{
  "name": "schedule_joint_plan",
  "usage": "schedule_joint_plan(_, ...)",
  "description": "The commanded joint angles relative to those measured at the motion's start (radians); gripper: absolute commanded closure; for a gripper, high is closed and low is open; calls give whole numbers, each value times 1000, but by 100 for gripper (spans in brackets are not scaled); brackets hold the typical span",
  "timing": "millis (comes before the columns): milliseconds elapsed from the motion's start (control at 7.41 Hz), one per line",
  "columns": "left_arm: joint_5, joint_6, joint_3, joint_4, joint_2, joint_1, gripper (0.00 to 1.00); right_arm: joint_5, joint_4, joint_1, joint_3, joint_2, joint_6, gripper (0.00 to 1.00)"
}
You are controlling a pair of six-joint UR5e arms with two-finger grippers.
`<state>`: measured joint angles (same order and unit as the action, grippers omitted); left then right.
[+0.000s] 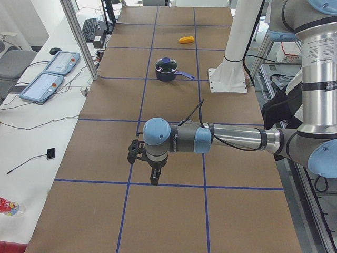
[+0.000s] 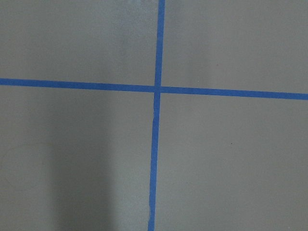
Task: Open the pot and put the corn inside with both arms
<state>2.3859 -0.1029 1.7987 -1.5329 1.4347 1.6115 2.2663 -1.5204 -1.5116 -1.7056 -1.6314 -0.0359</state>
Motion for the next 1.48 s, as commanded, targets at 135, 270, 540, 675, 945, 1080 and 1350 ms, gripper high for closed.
schedule_joint_plan(135, 1, -3, 22, -13, 102, 2, 2, 39, 258, 2, 44, -1, -13, 0)
schedule_joint_plan(270, -2, 3, 21, -80, 155, 2, 2, 54, 261, 2, 40, 5, -27, 0)
schedule_joint_plan(540, 30, 2, 28, -110, 164, 1, 2, 126, 253, 11, 27, 36, -44, 0)
schedule_joint_plan(675, 68, -7, 43, -122, 165, 1, 2, 142, 261, 27, 21, 44, -127, 0)
schedule_joint_plan(945, 88, 62, 88, -258, 153, -112, 2, 134, 259, 85, -40, 51, -203, 0)
schedule_joint_plan(1080, 40, 254, 144, -263, 167, -169, 2, 133, 259, 99, -48, 54, -219, 0)
schedule_joint_plan(1350, -142, 586, 261, -256, 194, -408, 0, 133, 261, 100, -55, 55, -228, 0)
